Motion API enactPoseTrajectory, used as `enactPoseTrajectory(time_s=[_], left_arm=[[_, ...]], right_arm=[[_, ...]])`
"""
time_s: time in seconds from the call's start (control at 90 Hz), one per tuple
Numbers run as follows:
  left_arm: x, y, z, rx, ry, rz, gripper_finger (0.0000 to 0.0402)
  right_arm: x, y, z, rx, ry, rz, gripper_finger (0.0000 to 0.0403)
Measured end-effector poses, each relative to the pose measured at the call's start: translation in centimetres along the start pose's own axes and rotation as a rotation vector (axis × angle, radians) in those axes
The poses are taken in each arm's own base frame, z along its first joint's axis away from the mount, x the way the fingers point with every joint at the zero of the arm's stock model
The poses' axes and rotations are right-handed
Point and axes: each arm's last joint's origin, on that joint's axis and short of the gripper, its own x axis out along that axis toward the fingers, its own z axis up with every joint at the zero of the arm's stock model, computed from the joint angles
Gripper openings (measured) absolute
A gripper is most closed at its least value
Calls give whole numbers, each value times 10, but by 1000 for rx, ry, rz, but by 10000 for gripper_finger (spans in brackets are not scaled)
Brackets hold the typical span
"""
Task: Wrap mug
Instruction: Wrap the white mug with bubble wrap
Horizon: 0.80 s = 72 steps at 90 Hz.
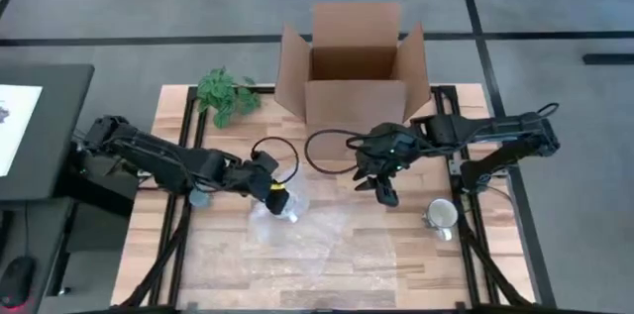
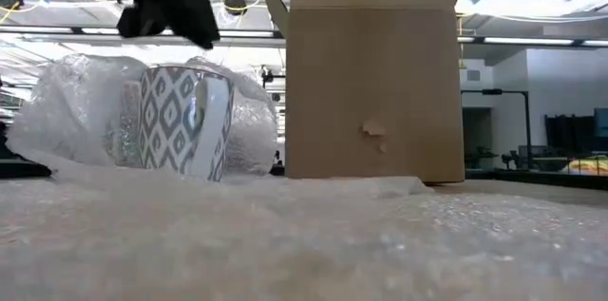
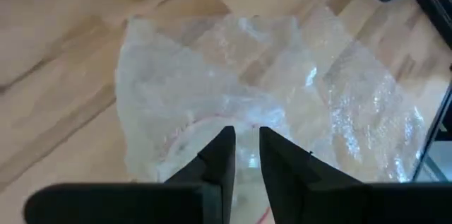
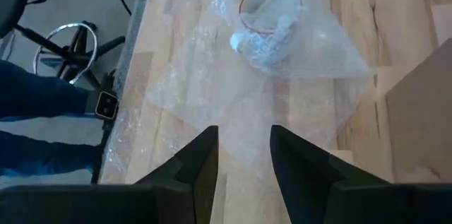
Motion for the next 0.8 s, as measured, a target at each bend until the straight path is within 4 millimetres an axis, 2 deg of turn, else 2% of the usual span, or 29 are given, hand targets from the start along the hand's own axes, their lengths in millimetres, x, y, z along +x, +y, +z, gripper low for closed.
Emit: enactPoseTrajectory(time_s=[0.311, 0.422, 0.8], left_arm=[[-28, -10, 16, 10, -4, 3, 47], [-28, -11, 17, 37, -16, 7, 48], [-28, -11, 17, 301, -5, -10, 48]], right_arm=[[0, 0, 0, -5, 0, -1, 118], [0, 0, 0, -5, 0, -1, 118], [6, -1, 0, 0, 19, -2, 118]])
